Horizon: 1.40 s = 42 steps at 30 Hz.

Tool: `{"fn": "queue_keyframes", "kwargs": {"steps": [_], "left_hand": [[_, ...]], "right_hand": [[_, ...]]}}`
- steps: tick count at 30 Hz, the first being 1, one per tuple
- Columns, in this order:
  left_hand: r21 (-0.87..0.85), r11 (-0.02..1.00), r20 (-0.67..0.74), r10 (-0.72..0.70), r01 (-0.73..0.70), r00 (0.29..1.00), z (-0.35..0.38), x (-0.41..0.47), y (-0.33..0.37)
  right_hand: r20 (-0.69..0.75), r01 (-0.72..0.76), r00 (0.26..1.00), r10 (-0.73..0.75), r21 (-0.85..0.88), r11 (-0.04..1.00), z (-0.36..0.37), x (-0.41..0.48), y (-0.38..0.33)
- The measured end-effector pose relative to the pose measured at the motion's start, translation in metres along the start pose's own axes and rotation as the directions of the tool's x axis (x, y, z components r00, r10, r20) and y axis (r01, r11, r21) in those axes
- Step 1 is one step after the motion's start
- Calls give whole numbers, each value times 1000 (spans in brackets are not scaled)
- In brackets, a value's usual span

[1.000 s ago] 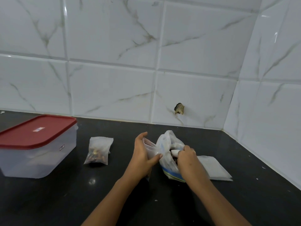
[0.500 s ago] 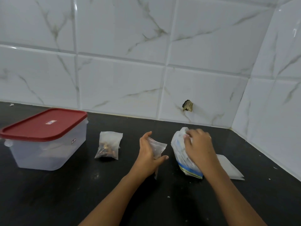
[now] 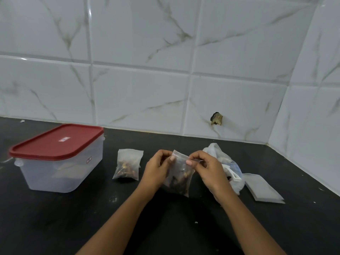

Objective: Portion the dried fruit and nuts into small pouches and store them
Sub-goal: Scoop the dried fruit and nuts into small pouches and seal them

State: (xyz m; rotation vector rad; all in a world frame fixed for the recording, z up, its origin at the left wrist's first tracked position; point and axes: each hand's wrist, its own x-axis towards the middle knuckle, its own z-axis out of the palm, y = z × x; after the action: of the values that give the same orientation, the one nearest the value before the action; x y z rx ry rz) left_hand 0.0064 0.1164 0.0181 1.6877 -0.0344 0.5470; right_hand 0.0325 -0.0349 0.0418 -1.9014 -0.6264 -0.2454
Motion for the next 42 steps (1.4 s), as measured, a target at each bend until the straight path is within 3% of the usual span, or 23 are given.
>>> {"fn": "queue_keyframes", "kwargs": {"steps": [6,11,14,17,30,37,42], "left_hand": [[-56,998,-11,17,-18,1000,-1,1,2],[-89,995,-8,-54,53,998,5,1,1],[-137,988,43,-64,69,997,5,0,2],[-82,996,79,-41,47,996,4,-1,1],[-27,999,33,-18,18,999,2,-4,2],[-35,999,72,-27,30,997,4,-2,0],[-107,993,12,-55,56,998,4,0,-3]], "right_hand": [[-78,24,997,-17,87,996,4,1,-1],[-132,7,991,5,92,996,7,1,0],[-120,-11,992,26,128,992,7,1,1],[-106,5,994,8,126,992,7,1,1],[-76,163,983,-165,-36,986,11,1,4],[-77,198,977,-197,1,980,12,-2,0],[-91,127,989,-118,99,987,16,1,0]]}}
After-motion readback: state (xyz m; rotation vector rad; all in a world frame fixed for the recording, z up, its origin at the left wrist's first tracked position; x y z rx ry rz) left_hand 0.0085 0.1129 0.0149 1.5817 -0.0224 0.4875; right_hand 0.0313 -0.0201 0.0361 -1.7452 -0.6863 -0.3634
